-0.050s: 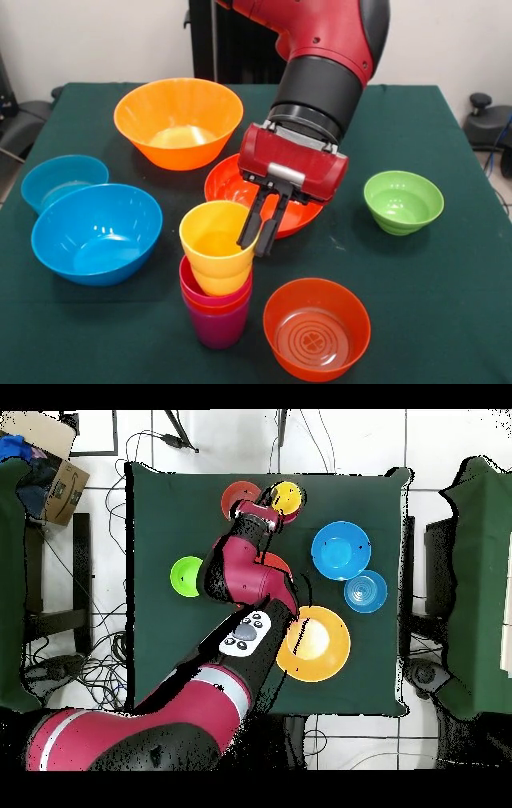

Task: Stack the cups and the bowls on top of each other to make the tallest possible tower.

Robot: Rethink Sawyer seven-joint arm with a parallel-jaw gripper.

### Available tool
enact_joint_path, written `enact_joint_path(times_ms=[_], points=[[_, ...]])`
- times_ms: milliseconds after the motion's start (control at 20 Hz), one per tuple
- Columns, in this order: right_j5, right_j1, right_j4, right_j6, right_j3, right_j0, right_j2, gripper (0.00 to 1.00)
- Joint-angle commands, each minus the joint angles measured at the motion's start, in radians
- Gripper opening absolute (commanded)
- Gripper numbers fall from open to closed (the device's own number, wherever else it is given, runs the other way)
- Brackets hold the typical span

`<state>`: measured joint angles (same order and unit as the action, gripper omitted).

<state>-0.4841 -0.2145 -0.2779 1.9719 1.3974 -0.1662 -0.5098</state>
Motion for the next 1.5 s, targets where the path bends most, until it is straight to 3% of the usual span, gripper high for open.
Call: enact_joint_path(times_ms=[50, 1000, 1500], points=[[0.025, -0.006, -0.016, 0.132, 0.024, -0.021, 0.072, 0.0], [-0.041, 0.011, 0.061, 0.137, 0.024, 0.028, 0.076, 0.0], [-0.076, 0.033, 0.055, 0.134, 0.019, 0.031, 0.085, 0.0]])
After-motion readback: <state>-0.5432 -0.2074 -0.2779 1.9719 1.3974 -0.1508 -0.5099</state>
